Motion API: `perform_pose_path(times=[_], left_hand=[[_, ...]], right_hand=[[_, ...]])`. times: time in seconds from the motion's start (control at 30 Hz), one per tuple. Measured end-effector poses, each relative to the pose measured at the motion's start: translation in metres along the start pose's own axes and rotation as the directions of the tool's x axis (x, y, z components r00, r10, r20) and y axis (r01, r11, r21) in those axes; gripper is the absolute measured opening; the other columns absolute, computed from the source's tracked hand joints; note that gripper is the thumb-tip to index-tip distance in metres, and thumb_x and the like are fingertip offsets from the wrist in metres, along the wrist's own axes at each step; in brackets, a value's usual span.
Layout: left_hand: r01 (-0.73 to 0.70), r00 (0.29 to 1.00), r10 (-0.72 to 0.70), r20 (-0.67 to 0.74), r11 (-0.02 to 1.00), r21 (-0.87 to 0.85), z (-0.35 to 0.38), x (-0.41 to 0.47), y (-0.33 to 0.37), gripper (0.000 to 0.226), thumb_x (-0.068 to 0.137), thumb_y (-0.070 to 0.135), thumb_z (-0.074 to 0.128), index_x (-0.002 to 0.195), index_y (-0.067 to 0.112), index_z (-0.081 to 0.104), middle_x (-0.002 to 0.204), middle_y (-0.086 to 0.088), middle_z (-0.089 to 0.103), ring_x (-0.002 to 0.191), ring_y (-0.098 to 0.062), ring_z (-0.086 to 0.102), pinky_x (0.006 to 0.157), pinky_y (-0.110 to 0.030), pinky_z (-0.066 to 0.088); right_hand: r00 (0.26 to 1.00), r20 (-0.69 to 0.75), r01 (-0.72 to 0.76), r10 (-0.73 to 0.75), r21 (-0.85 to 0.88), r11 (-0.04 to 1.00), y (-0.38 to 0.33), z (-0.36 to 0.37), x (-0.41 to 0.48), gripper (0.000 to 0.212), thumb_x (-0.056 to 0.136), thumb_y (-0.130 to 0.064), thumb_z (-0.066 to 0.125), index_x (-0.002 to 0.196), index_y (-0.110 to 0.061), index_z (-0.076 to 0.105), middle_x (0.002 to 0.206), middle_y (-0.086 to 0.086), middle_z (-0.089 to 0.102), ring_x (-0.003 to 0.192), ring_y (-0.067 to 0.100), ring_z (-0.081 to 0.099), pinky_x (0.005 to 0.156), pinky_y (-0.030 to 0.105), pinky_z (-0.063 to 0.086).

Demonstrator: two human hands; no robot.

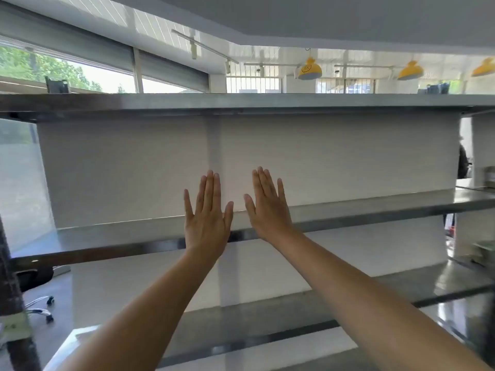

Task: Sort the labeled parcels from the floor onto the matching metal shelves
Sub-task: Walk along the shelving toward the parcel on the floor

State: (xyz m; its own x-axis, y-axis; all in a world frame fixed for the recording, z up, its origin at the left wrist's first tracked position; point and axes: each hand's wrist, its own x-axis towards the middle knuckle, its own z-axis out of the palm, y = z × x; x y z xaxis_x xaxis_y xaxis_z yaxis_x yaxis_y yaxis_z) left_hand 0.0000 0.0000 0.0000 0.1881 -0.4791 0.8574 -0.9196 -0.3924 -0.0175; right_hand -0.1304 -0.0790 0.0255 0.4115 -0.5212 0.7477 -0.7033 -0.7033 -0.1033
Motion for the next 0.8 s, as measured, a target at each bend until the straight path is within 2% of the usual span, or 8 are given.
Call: perform_pose_path(times=[0.17,0.4,0.7,0.8], left_hand=[[-0.053,0.999,0.052,-0.011,0.996,-0.066,0.024,0.009,0.044,0.069,0.103,0.051,0.005,0.159,0.013,-0.009,0.168,-0.004,-0.011,0.155,-0.019,-0.008,0.125,-0.052,0.002],[-0.160,0.985,0.168,0.033,0.971,-0.176,0.052,0.013,0.131,0.068,0.106,0.050,0.009,0.158,0.013,-0.014,0.167,-0.004,-0.018,0.153,-0.018,-0.016,0.124,-0.051,-0.005],[-0.251,0.960,0.278,0.017,0.891,-0.378,0.059,0.031,0.256,0.068,0.101,0.050,-0.004,0.158,0.013,-0.013,0.168,-0.004,-0.014,0.154,-0.017,-0.010,0.125,-0.051,0.001],[-0.298,0.945,0.328,-0.007,0.848,-0.439,0.059,0.031,0.301,0.068,0.103,0.049,0.000,0.159,0.013,-0.010,0.168,-0.005,-0.012,0.155,-0.018,-0.008,0.125,-0.051,0.001]], right_hand=[[0.997,0.003,-0.078,0.078,-0.091,0.993,0.048,-0.007,-0.011,0.064,0.105,-0.047,0.016,0.158,-0.016,-0.003,0.165,0.000,-0.011,0.151,0.015,-0.013,0.116,0.035,-0.020],[0.981,0.014,-0.188,0.194,-0.183,0.965,0.138,-0.030,-0.035,0.063,0.105,-0.044,0.014,0.157,-0.014,-0.006,0.165,0.001,-0.013,0.151,0.015,-0.015,0.120,0.038,-0.015],[0.952,-0.017,-0.302,0.307,-0.242,0.922,0.244,-0.078,-0.063,0.063,0.106,-0.041,0.016,0.157,-0.012,-0.006,0.165,0.002,-0.012,0.151,0.013,-0.015,0.122,0.040,-0.012],[0.936,-0.039,-0.349,0.351,-0.248,0.904,0.277,-0.096,-0.076,0.063,0.105,-0.041,0.017,0.157,-0.012,-0.005,0.166,0.002,-0.011,0.151,0.013,-0.015,0.124,0.042,-0.007]])
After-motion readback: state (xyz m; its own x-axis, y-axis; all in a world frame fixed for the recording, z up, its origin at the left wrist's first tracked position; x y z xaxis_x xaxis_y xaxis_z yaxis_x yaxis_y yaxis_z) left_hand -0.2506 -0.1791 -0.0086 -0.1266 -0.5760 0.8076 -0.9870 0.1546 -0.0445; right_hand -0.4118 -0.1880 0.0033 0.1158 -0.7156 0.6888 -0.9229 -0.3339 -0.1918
